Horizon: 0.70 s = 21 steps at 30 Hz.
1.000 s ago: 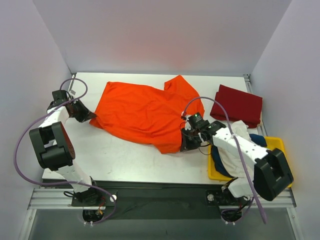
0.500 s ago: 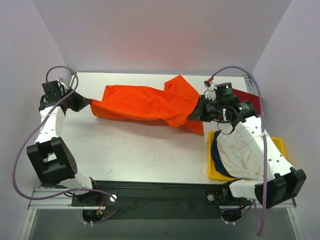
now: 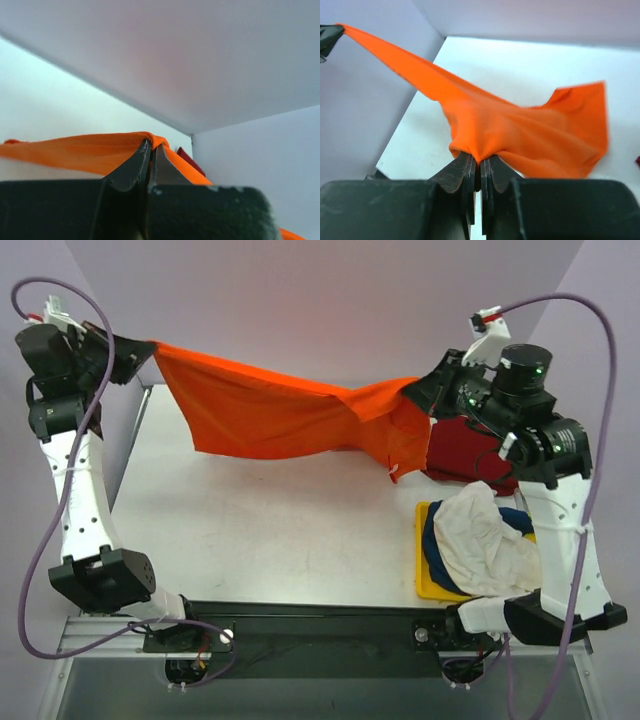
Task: Fold and stack the t-shirts
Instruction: Flatten out the tshirt
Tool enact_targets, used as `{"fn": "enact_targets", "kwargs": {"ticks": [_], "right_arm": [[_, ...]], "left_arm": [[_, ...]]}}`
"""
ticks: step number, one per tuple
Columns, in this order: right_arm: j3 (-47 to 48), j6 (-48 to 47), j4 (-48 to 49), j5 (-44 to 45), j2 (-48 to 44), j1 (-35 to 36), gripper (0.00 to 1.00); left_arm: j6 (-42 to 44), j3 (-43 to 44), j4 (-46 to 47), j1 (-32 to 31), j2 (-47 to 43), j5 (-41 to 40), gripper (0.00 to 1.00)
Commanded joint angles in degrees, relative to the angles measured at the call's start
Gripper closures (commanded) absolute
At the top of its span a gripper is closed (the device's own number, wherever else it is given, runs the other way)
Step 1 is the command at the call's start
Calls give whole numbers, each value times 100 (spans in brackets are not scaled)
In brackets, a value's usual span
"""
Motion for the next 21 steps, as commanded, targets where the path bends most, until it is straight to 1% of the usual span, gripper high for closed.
{"fn": "enact_targets", "kwargs": {"ticks": [1, 2, 5, 8, 11, 12, 14, 15, 16, 17, 18, 19, 21], "right_arm": [[646, -409, 61, 566, -426, -7, 100], [735, -479, 61, 654, -444, -7, 100], [1085, -532, 61, 857, -356, -16, 100], [1245, -664, 79, 883, -32, -51, 100], [1306, -831, 149, 796, 522, -148, 100], [1420, -857, 175, 735, 871, -174, 100], [1561, -910, 289, 577, 1250, -288, 100], [1657, -928, 316, 532, 1435, -323, 100], [1876, -902, 360, 506, 1829, -376, 100], [2017, -902, 386, 462, 2024, -437, 100], [2167, -858, 413, 435, 2400, -490, 100], [2490, -814, 422, 383, 2569, -534, 100], [2747, -647, 465, 321, 2929, -657, 100]], "left_arm": [[-133, 1013, -16, 41, -407, -179, 100], [-115, 1381, -130, 32, -425, -328, 100], [-115, 1971, -123, 24, -381, -583, 100], [-45, 2140, 44, -134, -232, -803, 100], [-80, 1913, 395, -389, 66, -839, 100], [-106, 1817, 518, -468, 285, -830, 100], [-98, 1763, 746, -748, 576, -769, 100], [-71, 1824, 765, -828, 942, -751, 100], [-89, 2007, 826, -890, 1129, -725, 100], [-97, 2157, 879, -995, 1313, -664, 100], [-106, 2289, 888, -1040, 1672, -655, 100], [-202, 2612, 932, -1049, 1850, -628, 100], [-351, 2965, 950, -1084, 2298, -549, 100]]}}
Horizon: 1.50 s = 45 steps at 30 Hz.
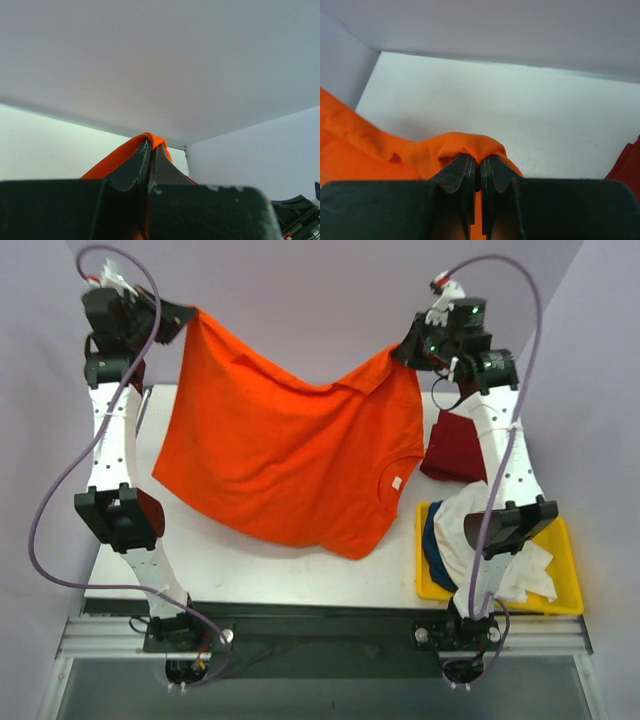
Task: Fold and stack the t-shirts
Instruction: Flatten out the tshirt
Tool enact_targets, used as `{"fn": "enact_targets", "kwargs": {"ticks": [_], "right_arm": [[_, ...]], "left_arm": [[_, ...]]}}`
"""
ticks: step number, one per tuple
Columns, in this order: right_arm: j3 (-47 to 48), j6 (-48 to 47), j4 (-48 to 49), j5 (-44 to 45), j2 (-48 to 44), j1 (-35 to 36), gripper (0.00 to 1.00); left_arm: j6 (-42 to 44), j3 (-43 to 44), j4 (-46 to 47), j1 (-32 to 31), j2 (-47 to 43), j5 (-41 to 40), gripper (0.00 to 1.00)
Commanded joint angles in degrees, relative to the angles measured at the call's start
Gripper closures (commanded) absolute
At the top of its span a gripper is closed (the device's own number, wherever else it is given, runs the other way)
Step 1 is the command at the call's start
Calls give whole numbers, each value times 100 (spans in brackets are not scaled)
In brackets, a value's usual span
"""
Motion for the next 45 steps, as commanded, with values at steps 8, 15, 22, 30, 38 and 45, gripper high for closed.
{"fn": "enact_targets", "kwargs": {"ticks": [8, 15, 22, 30, 38, 45], "right_arm": [[404, 287, 701, -33, -97, -300, 100], [-484, 226, 1561, 152, -1422, -238, 100], [-898, -99, 2151, 494, -2400, 51, 100], [-925, -407, 2565, 837, -2901, 534, 100], [-1354, -310, 2644, 873, -2122, 588, 100], [-1138, 14, 2627, 758, 66, 202, 100]], "left_arm": [[-511, 1120, 428, -15, 435, 87, 100], [-590, -846, 1359, 134, -1375, -615, 100], [-310, -1713, 1450, 495, -2932, -1407, 100], [-222, -1667, 983, 240, -3319, -1547, 100], [59, -3212, 1061, 231, -3531, -2066, 100], [175, -4164, 1694, 257, -1662, -1488, 100]]}}
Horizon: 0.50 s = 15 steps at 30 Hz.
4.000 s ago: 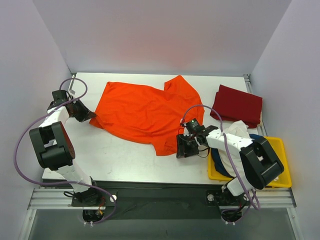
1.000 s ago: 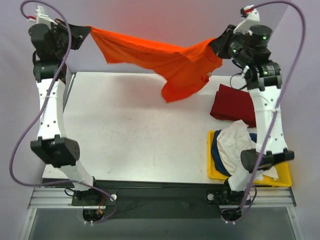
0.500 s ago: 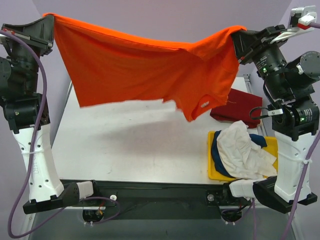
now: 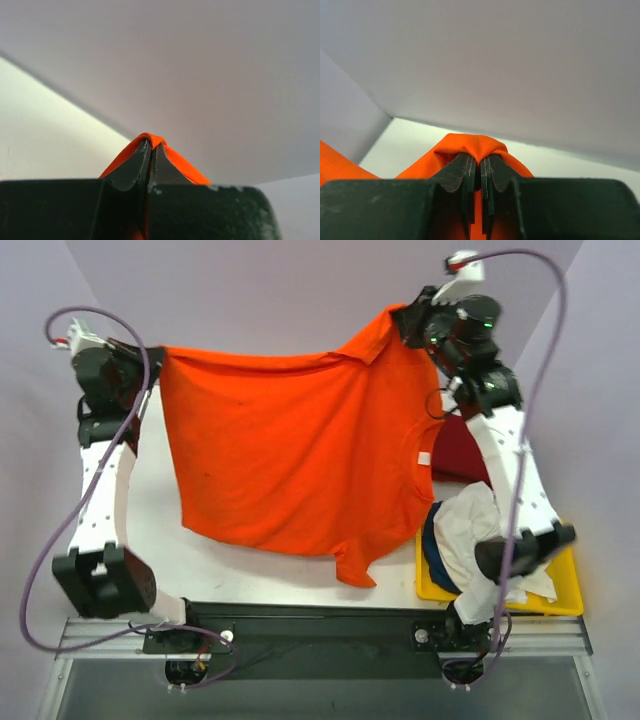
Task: Fold and stack the t-shirts
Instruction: Flatten out the tshirt
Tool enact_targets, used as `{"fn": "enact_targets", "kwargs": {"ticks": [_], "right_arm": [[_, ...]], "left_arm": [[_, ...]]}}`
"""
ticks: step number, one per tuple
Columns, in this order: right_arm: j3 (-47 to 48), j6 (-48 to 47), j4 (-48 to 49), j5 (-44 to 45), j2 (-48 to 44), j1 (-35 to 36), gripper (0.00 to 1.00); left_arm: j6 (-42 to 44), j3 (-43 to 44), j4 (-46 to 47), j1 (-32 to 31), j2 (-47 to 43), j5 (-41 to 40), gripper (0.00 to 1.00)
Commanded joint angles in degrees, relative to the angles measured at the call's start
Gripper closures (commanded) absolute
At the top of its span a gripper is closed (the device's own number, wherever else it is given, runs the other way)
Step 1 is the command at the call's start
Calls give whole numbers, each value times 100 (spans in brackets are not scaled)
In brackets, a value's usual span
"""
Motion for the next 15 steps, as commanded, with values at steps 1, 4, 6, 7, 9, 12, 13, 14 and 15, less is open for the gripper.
{"fn": "enact_targets", "kwargs": {"ticks": [1, 4, 6, 7, 9, 12, 13, 14, 15], "right_arm": [[175, 323, 46, 124, 1386, -295, 100], [1333, 639, -542, -182, 2897, -471, 84], [1687, 1008, -991, -558, 3707, -585, 24], [1479, 1088, -1009, -691, 3788, -612, 10], [962, 1124, -914, -806, 3631, -612, 0], [-287, 1080, -606, -885, 3025, -612, 0], [-742, 1054, -597, -929, 2763, -612, 0], [-947, 1010, -596, -991, 2638, -612, 0], [-1140, 1009, -596, -1035, 2515, -612, 0]], "left_arm": [[137, -77, 252, 39, 1501, 378, 100], [268, 589, -90, 30, 2811, 686, 55], [374, 837, -258, -40, 3229, 774, 32], [453, 934, -354, -92, 3422, 731, 20], [611, 1084, -626, -180, 3468, 721, 12], [805, 953, -951, -268, 3222, 634, 3], [892, 892, -1040, -286, 3030, 616, 3], [928, 787, -1119, -304, 2933, 599, 3], [972, 612, -1294, -330, 2836, 599, 3]]}}
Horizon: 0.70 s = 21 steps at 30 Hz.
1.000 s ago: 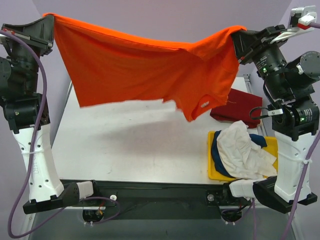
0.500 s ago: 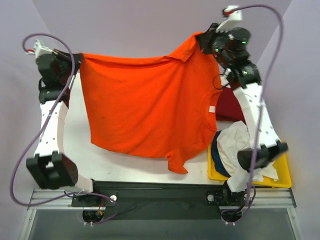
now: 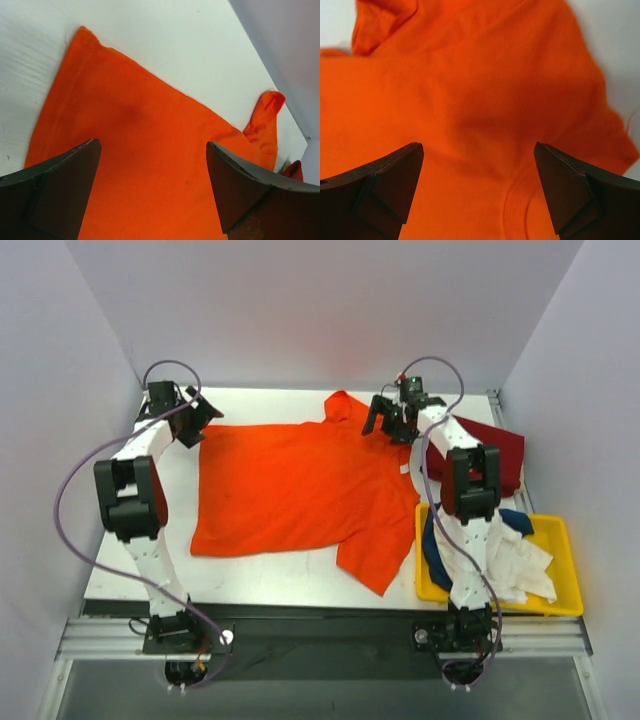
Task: Fold and stack the t-shirts
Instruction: Flatten out the tshirt
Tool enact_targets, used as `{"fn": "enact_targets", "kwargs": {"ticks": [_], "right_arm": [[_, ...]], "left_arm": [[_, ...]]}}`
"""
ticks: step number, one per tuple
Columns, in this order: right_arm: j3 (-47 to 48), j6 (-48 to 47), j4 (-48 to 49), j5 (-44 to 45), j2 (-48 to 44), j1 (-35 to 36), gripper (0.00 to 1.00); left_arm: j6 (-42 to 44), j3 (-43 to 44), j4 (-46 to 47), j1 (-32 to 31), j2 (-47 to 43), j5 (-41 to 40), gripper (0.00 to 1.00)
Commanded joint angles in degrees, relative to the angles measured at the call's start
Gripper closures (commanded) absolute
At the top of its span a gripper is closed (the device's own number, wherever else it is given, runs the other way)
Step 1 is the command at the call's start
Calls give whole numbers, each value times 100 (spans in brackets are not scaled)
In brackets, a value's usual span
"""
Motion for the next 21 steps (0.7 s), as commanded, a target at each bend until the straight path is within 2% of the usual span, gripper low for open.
{"fn": "enact_targets", "kwargs": {"ticks": [1, 4, 9, 21], "right_arm": [[-468, 52, 324, -488, -1461, 92, 0], [-1172, 26, 324, -560, -1892, 153, 0], [-2077, 149, 306, -454, -2341, 241, 0], [-2755, 421, 166, -340, -2227, 505, 0]], "left_arm": [[408, 77, -239, -112, -1040, 72, 3], [558, -344, -521, -217, -1330, 80, 3], [426, -987, -390, -489, -1428, 440, 3], [531, -1567, -407, -455, -717, 1074, 3]]}}
